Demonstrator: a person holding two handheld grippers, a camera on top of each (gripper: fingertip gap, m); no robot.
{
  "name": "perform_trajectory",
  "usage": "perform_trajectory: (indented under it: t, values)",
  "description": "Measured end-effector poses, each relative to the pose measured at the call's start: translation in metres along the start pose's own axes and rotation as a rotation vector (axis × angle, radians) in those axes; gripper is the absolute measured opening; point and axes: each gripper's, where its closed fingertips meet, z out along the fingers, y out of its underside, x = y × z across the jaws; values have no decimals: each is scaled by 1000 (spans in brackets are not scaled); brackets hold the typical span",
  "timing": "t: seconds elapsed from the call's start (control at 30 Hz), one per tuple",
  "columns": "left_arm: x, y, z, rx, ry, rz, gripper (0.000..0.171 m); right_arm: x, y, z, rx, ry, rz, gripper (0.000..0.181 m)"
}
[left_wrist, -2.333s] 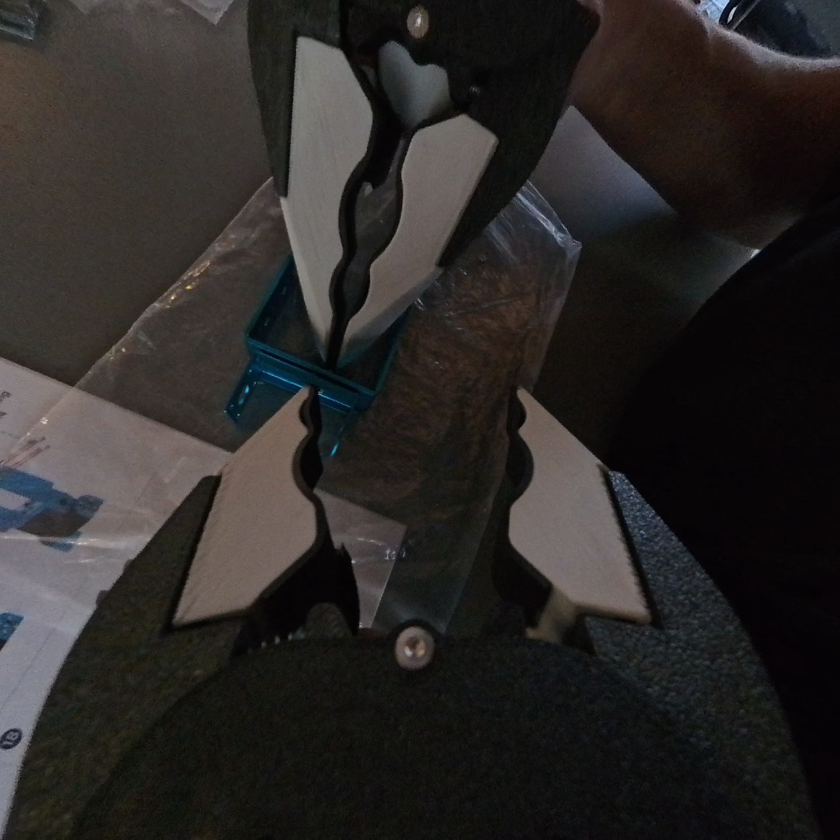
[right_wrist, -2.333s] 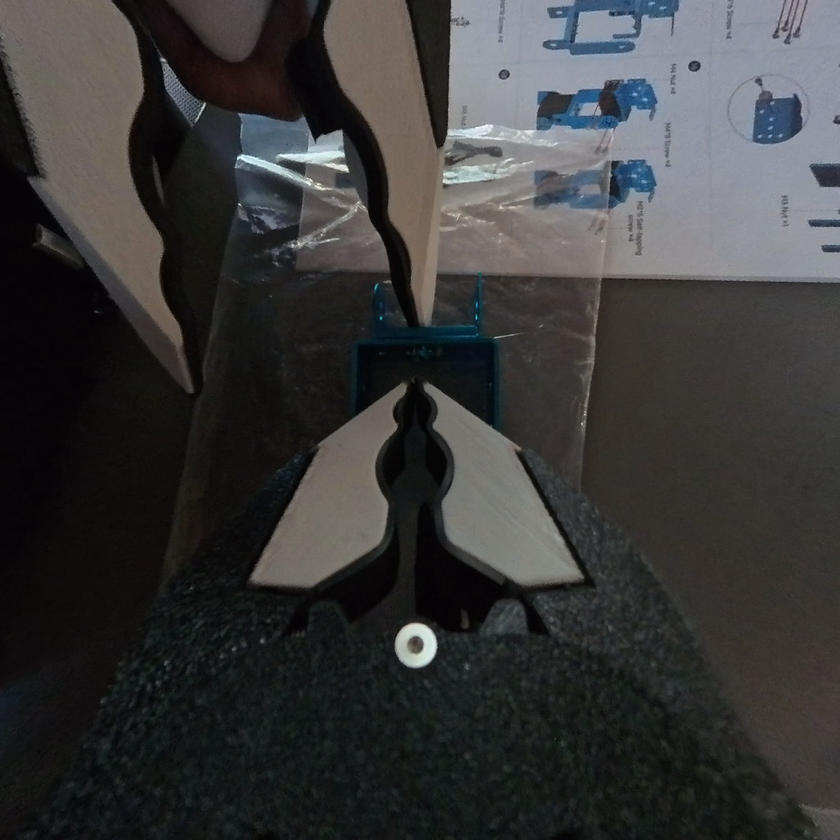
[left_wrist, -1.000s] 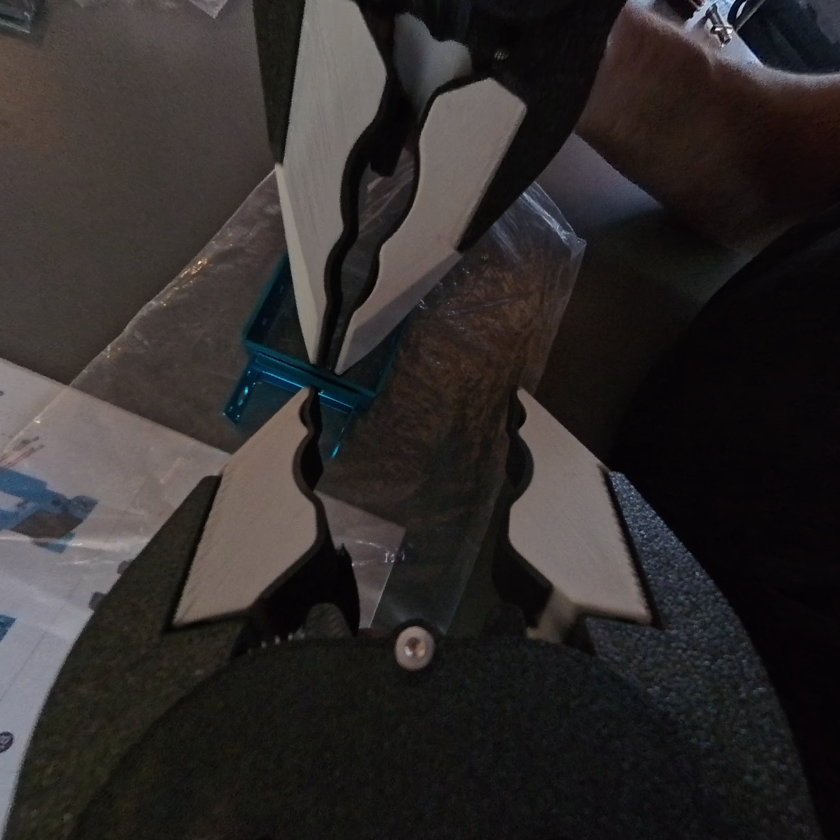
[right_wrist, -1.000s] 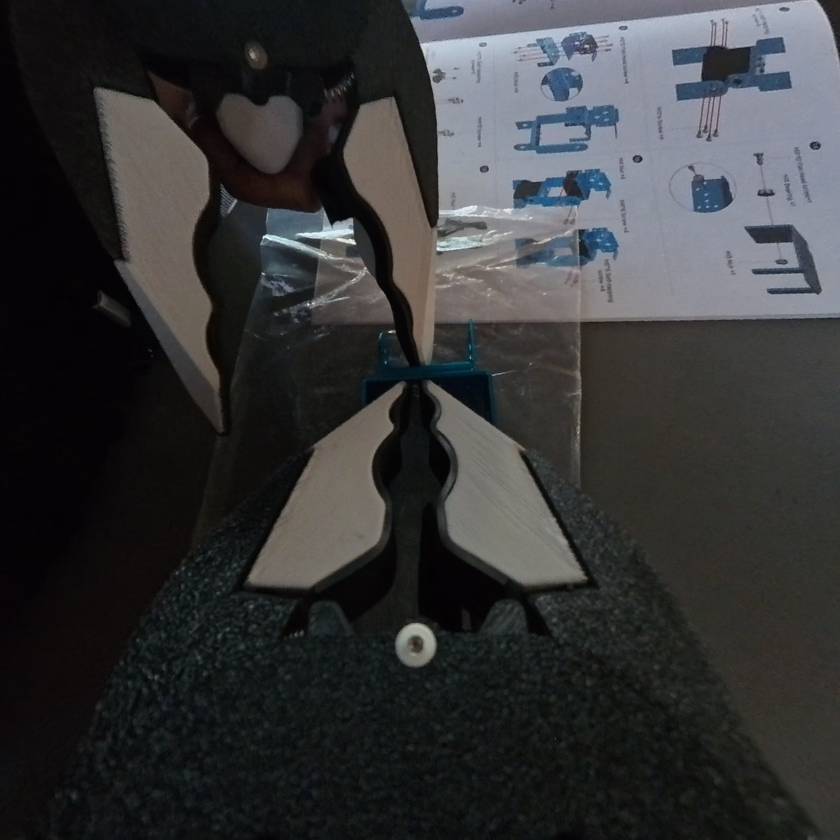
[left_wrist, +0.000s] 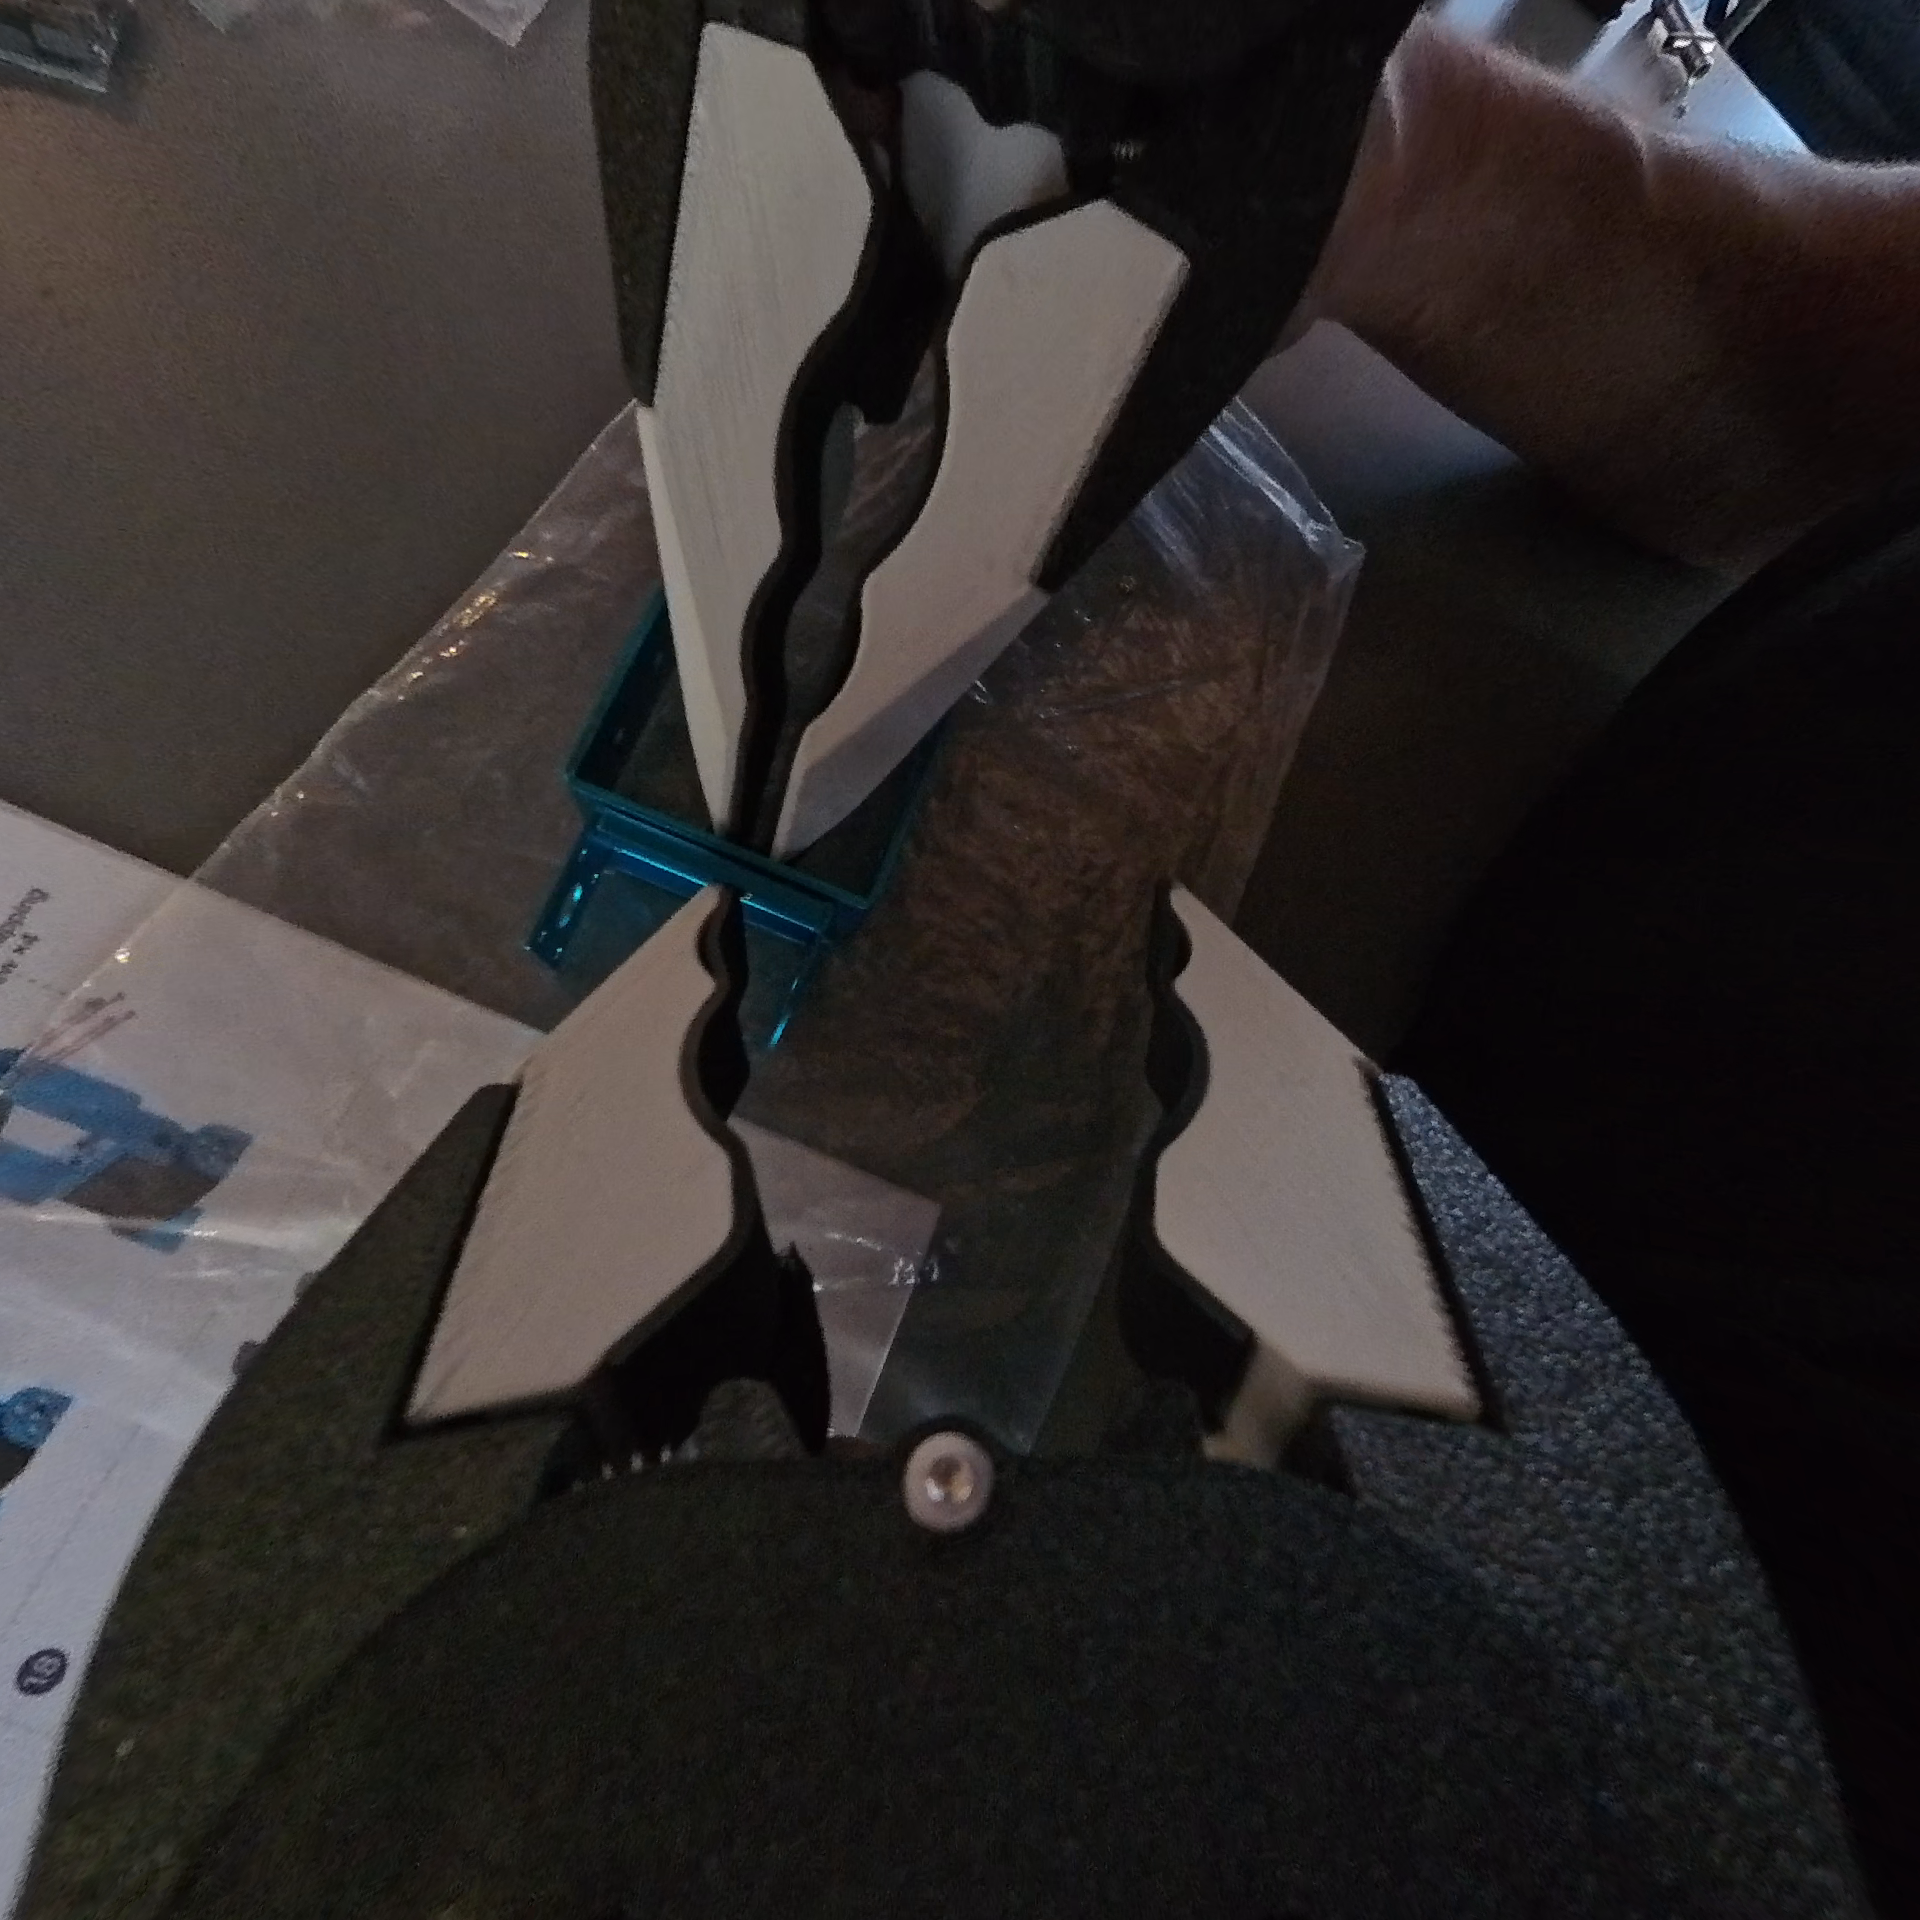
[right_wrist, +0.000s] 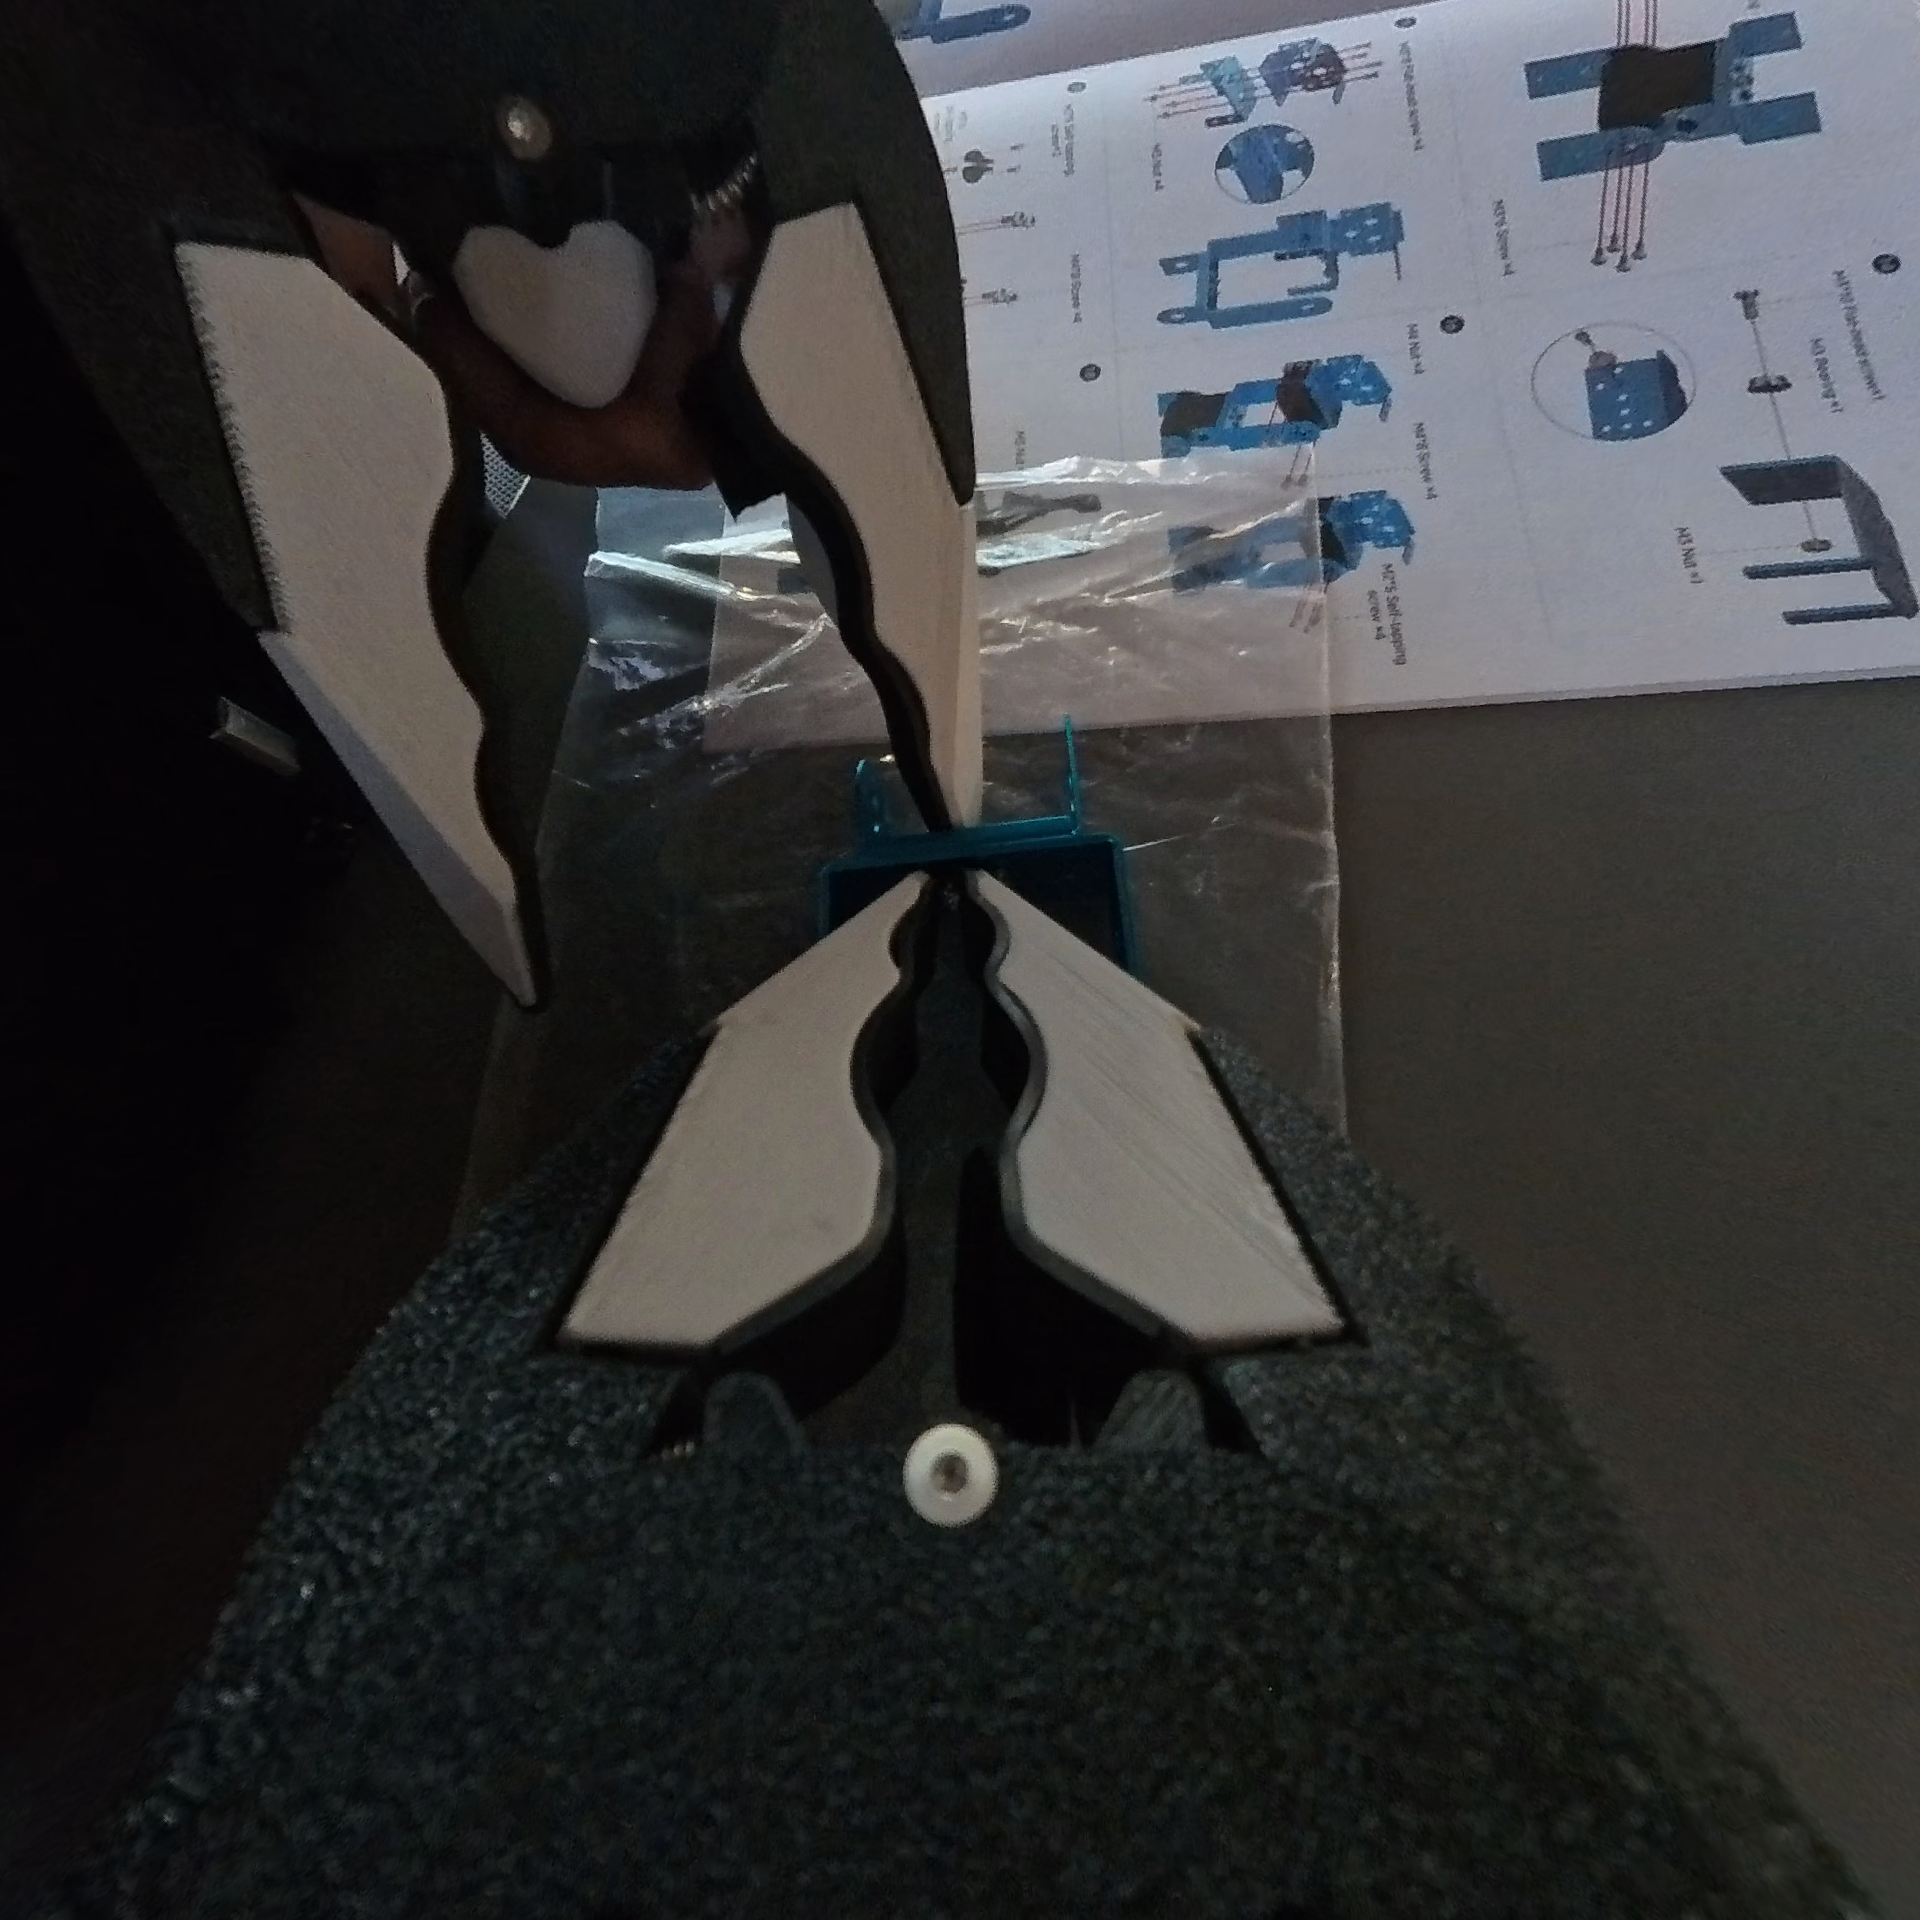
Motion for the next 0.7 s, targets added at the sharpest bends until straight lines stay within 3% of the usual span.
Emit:
perform_trajectory:
  t: [0.7]
  values:
    - [-1,0,0,7,-3,-2,77,1,0,0,10,-25,50,4]
